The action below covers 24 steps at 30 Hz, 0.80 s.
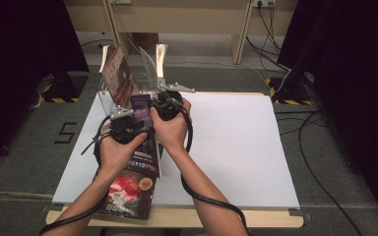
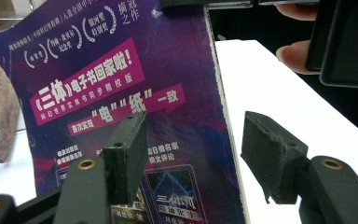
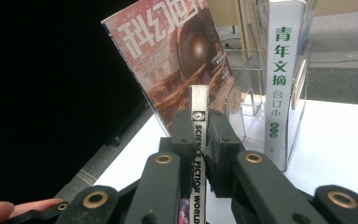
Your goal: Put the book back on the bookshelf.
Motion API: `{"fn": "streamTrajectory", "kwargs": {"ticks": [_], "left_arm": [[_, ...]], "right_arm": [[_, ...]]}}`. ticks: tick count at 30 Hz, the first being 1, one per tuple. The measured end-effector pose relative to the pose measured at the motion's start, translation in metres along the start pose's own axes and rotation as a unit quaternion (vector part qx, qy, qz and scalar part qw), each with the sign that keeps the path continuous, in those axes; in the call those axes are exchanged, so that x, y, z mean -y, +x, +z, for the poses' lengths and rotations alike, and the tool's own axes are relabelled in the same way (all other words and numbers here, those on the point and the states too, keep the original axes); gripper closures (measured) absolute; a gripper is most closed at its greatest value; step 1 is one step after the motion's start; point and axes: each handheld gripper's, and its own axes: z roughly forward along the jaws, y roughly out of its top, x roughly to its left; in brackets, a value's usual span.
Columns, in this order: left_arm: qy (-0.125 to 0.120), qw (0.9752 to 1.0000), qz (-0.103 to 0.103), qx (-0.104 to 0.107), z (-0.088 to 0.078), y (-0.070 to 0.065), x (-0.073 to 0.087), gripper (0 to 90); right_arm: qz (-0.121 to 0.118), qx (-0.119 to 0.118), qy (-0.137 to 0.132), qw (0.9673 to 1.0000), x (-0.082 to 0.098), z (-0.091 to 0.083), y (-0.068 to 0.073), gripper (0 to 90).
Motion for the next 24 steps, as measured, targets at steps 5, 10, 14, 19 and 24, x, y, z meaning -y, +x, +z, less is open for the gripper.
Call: {"fn": "streamTrajectory", "kwargs": {"ticks": [5,10,14,19,24], "left_arm": [[0.003,0.9999,0.005,-0.016,0.005,-0.003,-0.002,39.8],[0.005,0.9996,0.001,-0.028,0.011,-0.002,-0.001,39.8],[0.002,0.9993,0.004,-0.038,0.015,-0.003,0.002,39.8],[0.0,0.9987,0.015,-0.048,0.016,-0.004,0.003,41.8],[-0.008,0.998,0.018,-0.06,0.012,-0.006,0.003,46.9]], "right_arm": [[-0.003,0.006,-0.001,1.0,0.0,0.002,0.002,83.3],[-0.006,0.011,-0.006,0.9999,-0.001,0.003,0.006,83.2],[-0.001,0.016,-0.008,0.9998,-0.002,0.004,0.007,83.2],[-0.002,0.018,-0.012,0.9998,-0.003,0.004,0.011,83.2],[0.003,0.016,-0.021,0.9996,-0.003,0.004,0.016,83.1]]}}
